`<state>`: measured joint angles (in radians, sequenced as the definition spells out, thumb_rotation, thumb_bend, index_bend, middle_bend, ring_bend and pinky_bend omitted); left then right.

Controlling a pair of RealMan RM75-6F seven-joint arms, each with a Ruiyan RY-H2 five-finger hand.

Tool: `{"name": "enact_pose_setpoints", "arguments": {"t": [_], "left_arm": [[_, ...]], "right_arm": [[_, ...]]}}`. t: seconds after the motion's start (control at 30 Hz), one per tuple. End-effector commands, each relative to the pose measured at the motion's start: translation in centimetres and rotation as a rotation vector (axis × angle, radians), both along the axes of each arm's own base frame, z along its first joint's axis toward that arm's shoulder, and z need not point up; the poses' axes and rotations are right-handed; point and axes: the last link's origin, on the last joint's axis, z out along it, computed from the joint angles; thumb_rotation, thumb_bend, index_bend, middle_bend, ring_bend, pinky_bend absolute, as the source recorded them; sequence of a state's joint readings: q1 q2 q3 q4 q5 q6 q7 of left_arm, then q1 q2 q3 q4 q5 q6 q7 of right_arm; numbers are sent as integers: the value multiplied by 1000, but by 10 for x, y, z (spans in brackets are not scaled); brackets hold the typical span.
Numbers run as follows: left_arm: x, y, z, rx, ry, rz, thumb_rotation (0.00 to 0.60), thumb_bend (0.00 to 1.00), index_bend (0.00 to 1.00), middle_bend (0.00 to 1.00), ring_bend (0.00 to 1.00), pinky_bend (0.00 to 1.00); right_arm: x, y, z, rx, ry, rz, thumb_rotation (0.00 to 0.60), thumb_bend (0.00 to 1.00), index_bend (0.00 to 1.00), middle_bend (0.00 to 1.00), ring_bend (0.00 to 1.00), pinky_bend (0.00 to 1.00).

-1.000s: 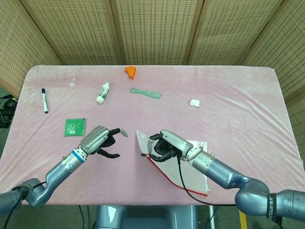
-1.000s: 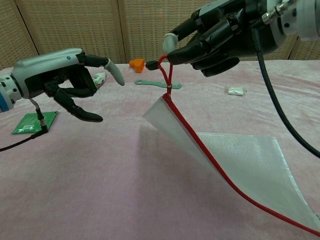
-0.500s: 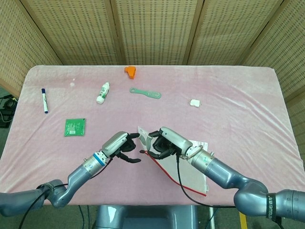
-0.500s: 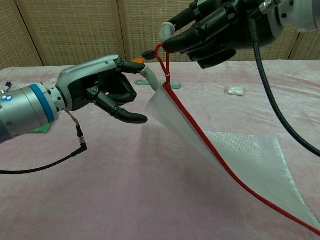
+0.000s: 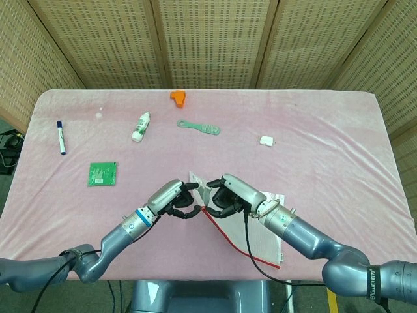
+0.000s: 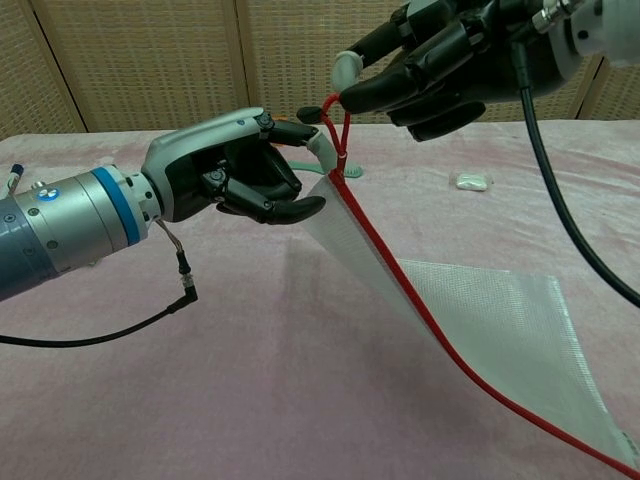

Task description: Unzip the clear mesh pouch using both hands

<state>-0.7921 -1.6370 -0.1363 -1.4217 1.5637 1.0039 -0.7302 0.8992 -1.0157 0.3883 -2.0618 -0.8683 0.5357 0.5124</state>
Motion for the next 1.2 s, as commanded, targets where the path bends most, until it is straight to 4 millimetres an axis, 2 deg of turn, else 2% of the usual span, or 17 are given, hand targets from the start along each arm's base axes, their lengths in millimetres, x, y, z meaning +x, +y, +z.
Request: {"name": "enact_pose_setpoints", "arguments": {"t": [0.03, 0.33, 0.73, 1.2], "left_arm": [[3, -1, -4, -4, 6, -2, 600, 451, 484, 1000, 892, 996], [6, 1, -7, -2, 5, 16, 600, 561, 637, 1000, 892, 996], [11, 4, -4, 17, -15, 43, 600, 622, 834, 1000, 893, 997], [22, 4, 7, 10, -92, 98, 600, 708, 878, 1000, 892, 997]], "right_arm": [[-1, 0, 1, -2, 0, -2, 600, 857, 820, 1000, 937, 1000], [-4, -1, 5, -9, -1, -5, 600, 857, 820, 1000, 936, 1000], [-10, 0, 7, -15, 5, -3, 600, 859, 820, 1000, 937, 1000], [-31, 10, 2, -23, 72, 29, 600, 859, 821, 1000, 937, 1000]]}}
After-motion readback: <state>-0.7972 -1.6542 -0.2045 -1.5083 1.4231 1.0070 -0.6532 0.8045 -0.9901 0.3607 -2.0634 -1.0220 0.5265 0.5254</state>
